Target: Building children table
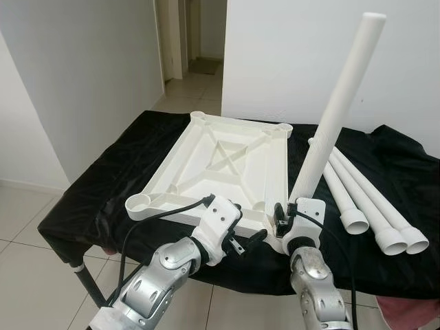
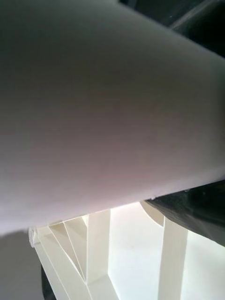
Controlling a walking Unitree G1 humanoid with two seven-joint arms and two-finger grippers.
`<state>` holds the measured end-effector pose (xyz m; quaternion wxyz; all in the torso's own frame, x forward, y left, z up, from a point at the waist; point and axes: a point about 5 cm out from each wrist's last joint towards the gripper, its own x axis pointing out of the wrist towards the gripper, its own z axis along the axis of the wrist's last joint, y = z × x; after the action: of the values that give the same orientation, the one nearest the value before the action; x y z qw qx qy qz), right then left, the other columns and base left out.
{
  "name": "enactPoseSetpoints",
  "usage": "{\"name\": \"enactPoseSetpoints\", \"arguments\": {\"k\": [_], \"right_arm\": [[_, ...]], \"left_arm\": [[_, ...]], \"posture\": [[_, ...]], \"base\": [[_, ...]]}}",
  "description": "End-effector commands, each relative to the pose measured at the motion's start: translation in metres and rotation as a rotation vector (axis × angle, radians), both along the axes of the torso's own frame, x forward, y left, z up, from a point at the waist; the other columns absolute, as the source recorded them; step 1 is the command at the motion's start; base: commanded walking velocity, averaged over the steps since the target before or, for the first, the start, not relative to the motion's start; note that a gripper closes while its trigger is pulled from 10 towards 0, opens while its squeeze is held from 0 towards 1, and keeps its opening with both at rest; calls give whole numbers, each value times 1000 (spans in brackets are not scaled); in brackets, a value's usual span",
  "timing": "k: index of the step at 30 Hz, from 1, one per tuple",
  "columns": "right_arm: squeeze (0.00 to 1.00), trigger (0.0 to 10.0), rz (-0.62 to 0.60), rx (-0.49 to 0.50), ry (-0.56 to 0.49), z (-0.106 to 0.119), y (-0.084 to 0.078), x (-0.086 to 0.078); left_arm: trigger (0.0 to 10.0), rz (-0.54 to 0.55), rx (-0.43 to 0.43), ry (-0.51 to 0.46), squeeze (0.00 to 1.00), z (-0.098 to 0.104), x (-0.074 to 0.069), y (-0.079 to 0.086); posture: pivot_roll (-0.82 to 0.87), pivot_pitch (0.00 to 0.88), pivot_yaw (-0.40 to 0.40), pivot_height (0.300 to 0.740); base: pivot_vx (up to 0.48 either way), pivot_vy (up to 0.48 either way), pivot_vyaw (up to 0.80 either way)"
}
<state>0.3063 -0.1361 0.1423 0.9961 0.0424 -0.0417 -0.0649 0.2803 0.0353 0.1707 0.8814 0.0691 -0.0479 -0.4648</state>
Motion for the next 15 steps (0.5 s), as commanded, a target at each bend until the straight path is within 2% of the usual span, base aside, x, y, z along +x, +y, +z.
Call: {"name": "enactPoseSetpoints", "arguments": {"k": [1, 3, 6, 7, 15], "right_arm": [[0, 10000, -12, 54, 22, -7, 0, -4], [0, 10000, 32, 51, -24, -1, 6, -6], [0, 10000, 33, 44, -41, 2, 6, -6], [1000, 10000, 20, 41, -52, 4, 4, -7], [1000, 10000, 21, 30, -120, 9, 0, -18]], "left_arm": [[10000, -79, 31, 3, 0, -4, -3, -3], [10000, -82, 32, 3, 0, -5, -4, -3], [10000, -83, 34, 4, 0, -5, -4, -3], [10000, -82, 36, 3, 0, -5, -4, -2], [10000, -68, 40, -6, 0, -5, -2, 2]], "posture": [[-56, 0, -2, 740], [-58, 0, -3, 740], [-58, 0, -3, 740], [-57, 0, -4, 740], [-48, 0, -11, 740]], "base": [[0, 0, 0], [0, 0, 0], [0, 0, 0], [0, 0, 0], [0, 0, 0]]}}
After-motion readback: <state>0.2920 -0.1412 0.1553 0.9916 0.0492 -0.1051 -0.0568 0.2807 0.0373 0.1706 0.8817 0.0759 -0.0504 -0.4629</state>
